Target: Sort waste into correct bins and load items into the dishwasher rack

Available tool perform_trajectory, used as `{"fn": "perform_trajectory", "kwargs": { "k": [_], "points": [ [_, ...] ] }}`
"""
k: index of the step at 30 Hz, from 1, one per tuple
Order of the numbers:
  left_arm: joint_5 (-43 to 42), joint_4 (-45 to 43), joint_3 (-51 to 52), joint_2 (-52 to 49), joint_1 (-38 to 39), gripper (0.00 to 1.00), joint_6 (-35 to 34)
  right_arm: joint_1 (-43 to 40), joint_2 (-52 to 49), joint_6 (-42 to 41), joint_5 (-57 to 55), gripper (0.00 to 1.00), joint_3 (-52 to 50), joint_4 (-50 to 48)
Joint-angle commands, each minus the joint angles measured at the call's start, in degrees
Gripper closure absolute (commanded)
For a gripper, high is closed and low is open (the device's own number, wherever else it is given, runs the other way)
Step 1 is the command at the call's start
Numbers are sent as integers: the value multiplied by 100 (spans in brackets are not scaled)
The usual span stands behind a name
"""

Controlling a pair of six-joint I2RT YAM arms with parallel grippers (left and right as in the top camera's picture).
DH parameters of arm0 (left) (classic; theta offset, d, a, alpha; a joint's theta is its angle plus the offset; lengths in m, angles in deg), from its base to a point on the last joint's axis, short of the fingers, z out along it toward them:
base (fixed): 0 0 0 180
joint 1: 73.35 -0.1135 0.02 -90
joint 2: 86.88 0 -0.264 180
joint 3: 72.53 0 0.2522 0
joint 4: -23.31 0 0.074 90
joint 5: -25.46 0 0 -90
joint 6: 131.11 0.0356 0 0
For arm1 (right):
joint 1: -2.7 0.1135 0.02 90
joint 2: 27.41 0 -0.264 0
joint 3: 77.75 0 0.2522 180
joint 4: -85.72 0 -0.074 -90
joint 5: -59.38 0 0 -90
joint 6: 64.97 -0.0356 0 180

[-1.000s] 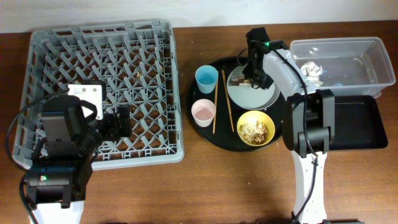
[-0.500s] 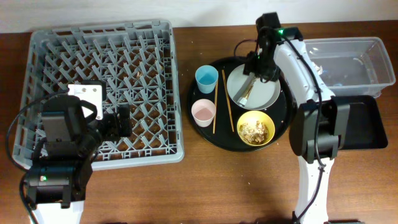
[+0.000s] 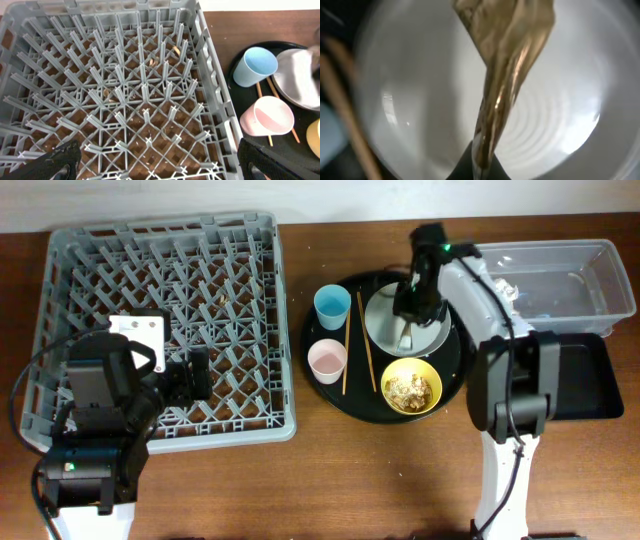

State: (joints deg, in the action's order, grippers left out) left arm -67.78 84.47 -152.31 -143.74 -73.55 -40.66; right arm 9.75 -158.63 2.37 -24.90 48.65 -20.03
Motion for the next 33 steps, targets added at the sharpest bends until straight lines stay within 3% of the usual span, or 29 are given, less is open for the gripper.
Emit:
{"fn": "perform_trajectory", "kwargs": {
  "k": [1, 4, 8, 9, 10, 11, 12, 16, 19, 24, 33],
  "points": [
    [-42, -11, -79, 7, -35, 0, 90, -472, 529, -4, -13, 96, 1331, 811],
    [-42, -11, -79, 7, -35, 0, 90, -1233, 592, -31, -35, 96, 2114, 1134],
    [-42, -13, -79, 7, -35, 0, 90, -1926, 212, -332, -640, 92, 1871, 289],
    [-42, -11, -79, 7, -35, 0, 90, -1952, 144, -330, -640, 85, 1871, 144],
    [-42, -11, -79, 7, -35, 0, 90, -1982, 76, -330, -638, 69, 1871, -101],
    [-42, -13, -79, 7, -35, 0, 90, -1989, 63, -326, -640, 40, 1871, -273],
    [-42, -13, -79, 7, -35, 0, 90, -1989, 63, -306, -640, 31, 1871, -363],
    [-42, -13, -79, 7, -35, 0, 90, -1982, 407, 240, -459, 30, 1895, -68],
    [-42, -13, -79, 7, -35, 0, 90, -1860, 1182, 942, 378, 30, 2006, 509],
    [-42, -13, -79, 7, -35, 0, 90, -1060, 1930, 938, 756, 30, 1998, 2367],
    [-42, -13, -79, 7, -35, 0, 90, 212, 1742, 868, 717, 33, 1912, 2695]
  ]
}}
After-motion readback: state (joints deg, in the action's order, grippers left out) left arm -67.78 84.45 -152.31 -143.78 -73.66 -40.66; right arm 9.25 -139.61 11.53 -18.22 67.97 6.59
